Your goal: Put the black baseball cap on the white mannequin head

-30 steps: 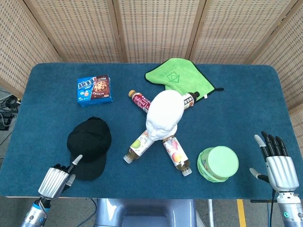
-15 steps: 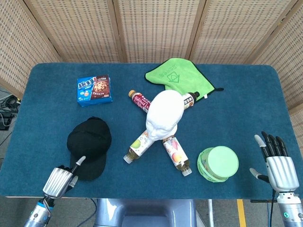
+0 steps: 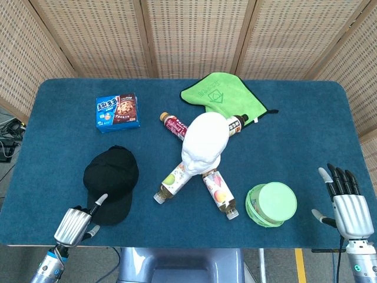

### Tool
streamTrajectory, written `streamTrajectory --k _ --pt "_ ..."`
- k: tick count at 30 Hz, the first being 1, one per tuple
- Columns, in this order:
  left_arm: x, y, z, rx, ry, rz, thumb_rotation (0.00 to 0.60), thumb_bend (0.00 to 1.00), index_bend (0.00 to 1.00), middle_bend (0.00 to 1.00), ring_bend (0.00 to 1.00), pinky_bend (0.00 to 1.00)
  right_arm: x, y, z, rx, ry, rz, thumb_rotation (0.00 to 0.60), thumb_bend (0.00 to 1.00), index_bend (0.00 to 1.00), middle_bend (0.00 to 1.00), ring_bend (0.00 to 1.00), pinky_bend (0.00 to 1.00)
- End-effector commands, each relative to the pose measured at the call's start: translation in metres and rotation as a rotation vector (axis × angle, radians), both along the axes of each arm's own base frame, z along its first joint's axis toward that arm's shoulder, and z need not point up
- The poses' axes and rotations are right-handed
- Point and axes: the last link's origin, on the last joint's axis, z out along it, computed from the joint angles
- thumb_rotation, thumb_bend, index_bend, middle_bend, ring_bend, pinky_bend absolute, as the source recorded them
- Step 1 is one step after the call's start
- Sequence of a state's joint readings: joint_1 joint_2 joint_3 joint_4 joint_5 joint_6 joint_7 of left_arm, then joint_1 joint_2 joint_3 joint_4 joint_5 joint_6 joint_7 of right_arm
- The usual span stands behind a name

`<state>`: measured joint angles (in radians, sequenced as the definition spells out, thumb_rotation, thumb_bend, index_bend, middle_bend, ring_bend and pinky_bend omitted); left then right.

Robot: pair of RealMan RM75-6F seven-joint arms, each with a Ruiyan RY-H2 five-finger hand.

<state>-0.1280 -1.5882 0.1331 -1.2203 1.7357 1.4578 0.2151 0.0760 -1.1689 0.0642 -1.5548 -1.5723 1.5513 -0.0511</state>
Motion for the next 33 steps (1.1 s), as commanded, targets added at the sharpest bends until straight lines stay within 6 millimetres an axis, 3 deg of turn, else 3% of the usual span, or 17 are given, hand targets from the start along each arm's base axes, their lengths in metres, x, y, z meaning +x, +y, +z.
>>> streamTrajectory --k 1,33 --pt "0.001 -0.002 -0.003 -0.016 0.014 -0.003 0.600 0.24 0.07 0.70 0.77 0.69 0.000 0.000 0.000 -0.001 -0.001 0.001 0.600 0.03 0.00 0.00 0.00 0.00" --pt "0.012 0.015 -0.015 -0.045 0.098 -0.004 0.600 0.25 0.09 0.70 0.77 0.69 0.000 0.002 0.005 -0.010 -0.029 0.009 0.600 0.03 0.00 0.00 0.00 0.00"
